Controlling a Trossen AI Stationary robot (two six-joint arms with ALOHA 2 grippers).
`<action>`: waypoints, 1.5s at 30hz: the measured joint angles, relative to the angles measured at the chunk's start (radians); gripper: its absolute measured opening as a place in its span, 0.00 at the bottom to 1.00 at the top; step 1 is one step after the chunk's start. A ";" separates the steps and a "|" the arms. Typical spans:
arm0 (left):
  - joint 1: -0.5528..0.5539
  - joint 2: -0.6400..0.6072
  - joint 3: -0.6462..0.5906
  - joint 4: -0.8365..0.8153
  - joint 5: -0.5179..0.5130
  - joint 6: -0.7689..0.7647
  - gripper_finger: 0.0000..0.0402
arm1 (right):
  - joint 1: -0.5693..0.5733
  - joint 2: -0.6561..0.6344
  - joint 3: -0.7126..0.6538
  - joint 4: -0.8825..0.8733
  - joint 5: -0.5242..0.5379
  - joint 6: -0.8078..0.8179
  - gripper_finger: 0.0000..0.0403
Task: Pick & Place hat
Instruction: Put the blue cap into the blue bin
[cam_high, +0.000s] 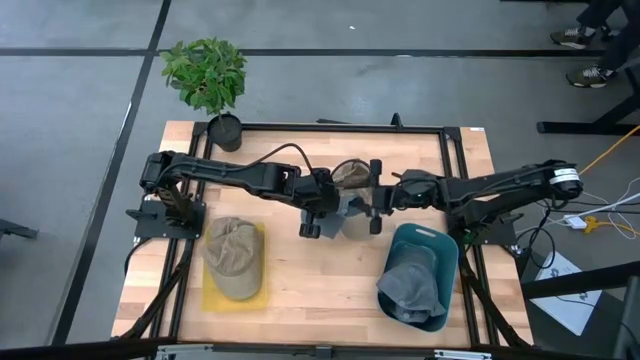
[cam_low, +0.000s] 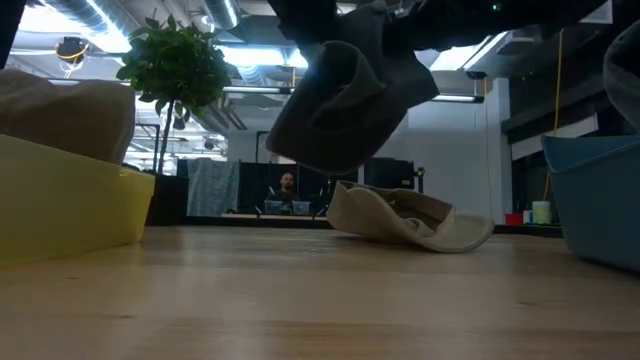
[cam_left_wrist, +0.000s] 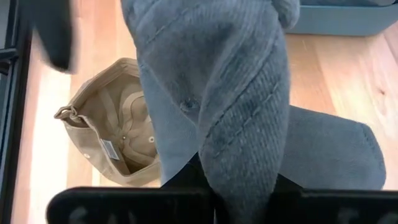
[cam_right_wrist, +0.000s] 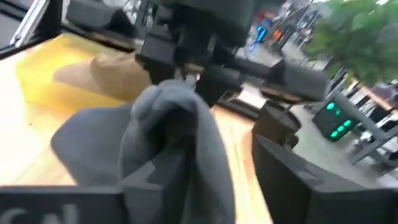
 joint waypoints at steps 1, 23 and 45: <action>0.000 0.000 0.000 0.000 -0.004 0.000 0.03 | 0.000 0.001 0.011 -0.029 -0.001 0.004 0.39; 0.002 -0.006 0.002 -0.008 -0.046 -0.052 0.04 | 0.045 -0.091 0.039 -0.245 0.023 0.234 0.01; -0.003 -0.015 0.001 0.045 0.048 -0.073 0.44 | 0.123 -0.139 0.039 -0.301 0.206 0.244 0.01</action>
